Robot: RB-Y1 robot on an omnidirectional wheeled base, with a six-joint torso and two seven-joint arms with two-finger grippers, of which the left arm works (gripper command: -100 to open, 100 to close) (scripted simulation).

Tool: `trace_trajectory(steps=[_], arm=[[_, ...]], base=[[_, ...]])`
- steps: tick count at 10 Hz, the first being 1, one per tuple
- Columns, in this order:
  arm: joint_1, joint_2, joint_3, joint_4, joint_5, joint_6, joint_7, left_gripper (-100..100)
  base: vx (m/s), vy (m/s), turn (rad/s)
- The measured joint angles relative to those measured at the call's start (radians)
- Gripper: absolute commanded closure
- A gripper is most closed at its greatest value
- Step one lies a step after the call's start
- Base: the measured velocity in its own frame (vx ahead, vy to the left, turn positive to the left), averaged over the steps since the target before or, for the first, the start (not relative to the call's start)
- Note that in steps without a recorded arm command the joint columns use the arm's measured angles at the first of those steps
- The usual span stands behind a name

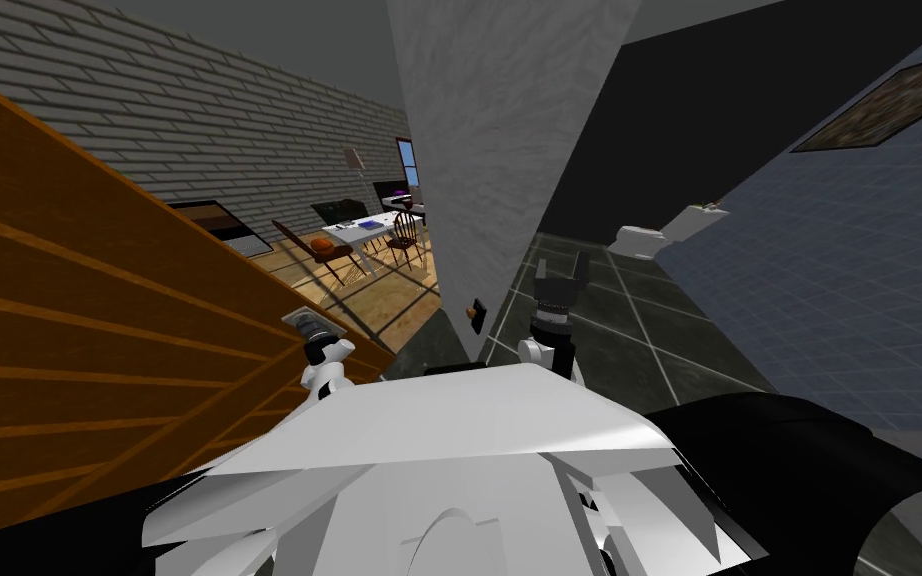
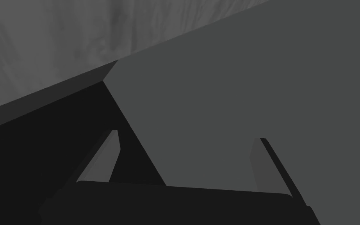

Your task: Pull the door open

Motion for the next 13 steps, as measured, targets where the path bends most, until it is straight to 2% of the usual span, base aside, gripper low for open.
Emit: trace_trajectory(steps=[1,2,6,8,9,10,13], arm=[[-0.007,0.005,-0.015,0.006,-0.002,-0.001,0.006,100],[-0.005,-0.001,-0.033,-0.005,-0.004,0.004,0.012,100],[-0.015,-0.013,-0.110,0.012,-0.013,0.007,0.034,100],[-0.010,-0.017,-0.144,0.007,-0.017,0.013,0.051,100],[-0.008,-0.021,-0.147,0.008,-0.017,0.016,0.052,100],[-0.016,-0.017,-0.156,0.017,-0.018,0.012,0.055,100],[-0.018,-0.024,-0.200,0.008,-0.026,0.014,0.071,100]], base=[[-0.238,-0.034,-0.048],[-0.229,-0.059,-0.027],[-0.240,-0.042,-0.023],[-0.129,-0.011,-0.022],[-0.175,0.001,-0.036],[-0.252,0.017,-0.061],[-0.200,0.024,-0.051]])
